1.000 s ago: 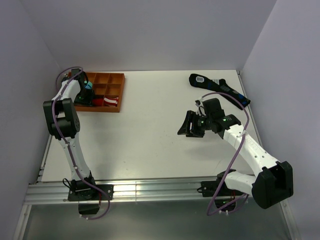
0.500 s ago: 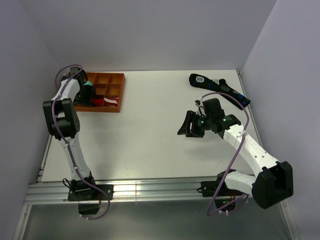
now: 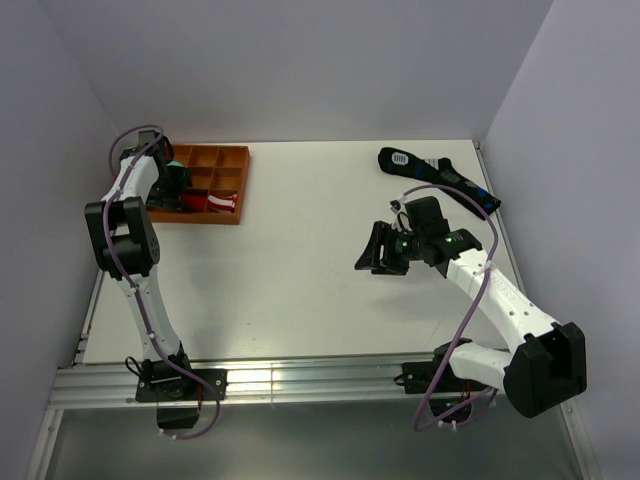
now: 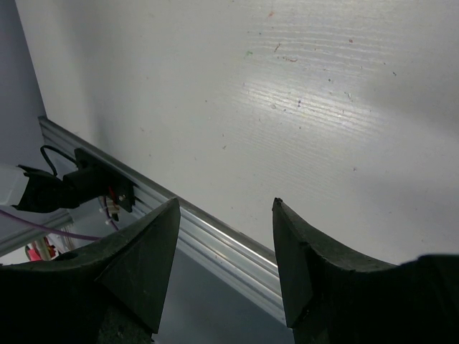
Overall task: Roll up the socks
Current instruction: Place the sock in the storage box.
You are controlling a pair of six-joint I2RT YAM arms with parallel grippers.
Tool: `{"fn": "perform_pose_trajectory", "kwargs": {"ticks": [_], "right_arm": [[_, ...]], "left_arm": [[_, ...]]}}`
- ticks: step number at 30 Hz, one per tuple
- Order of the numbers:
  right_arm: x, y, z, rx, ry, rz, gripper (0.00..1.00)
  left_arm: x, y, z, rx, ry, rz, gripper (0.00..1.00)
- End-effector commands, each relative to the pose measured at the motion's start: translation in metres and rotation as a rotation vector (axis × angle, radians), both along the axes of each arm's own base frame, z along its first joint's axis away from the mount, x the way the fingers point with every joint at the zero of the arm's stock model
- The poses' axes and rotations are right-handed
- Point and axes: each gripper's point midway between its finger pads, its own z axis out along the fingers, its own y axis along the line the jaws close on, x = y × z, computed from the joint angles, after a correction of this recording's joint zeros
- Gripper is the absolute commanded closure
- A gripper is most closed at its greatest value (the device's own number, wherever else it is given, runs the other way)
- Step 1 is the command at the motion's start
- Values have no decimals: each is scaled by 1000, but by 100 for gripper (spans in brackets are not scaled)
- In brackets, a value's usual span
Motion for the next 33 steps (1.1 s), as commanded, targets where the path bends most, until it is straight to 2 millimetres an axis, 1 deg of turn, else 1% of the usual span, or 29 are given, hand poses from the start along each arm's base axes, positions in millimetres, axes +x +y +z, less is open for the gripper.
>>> {"fn": "perform_pose_trajectory", "kwargs": {"ticks": [1, 7, 9, 19, 20, 22, 23, 27, 31, 32, 33], "right_arm": [[4, 0, 6, 17, -45, 10, 38], [3, 1, 6, 21, -43, 13, 38], [3, 2, 6, 25, -42, 17, 39], [2, 3, 7, 31, -41, 23, 38], [3, 3, 7, 31, -41, 22, 38], [2, 3, 6, 31, -42, 23, 38], [2, 2, 7, 31, -42, 23, 38], [2, 3, 8, 32, -45, 23, 38], [2, 3, 8, 33, -48, 23, 38], [3, 2, 9, 32, -52, 23, 38], [3, 2, 9, 31, -51, 23, 38]], "left_arm": [[10, 0, 51, 4, -108, -10, 27], [4, -1, 51, -12, -98, -13, 28], [4, -3, 54, -14, -104, -20, 28], [-13, -8, 48, -21, -76, -50, 26], [-14, -7, 52, -19, -88, -52, 26], [-16, -7, 51, -20, -90, -51, 27], [-15, -7, 57, -16, -108, -53, 27], [-14, -9, 68, -23, -137, -73, 27], [-11, -10, 90, -8, -191, -102, 27], [-12, -12, 104, -2, -226, -117, 27], [-9, -11, 113, 15, -262, -136, 27]]}}
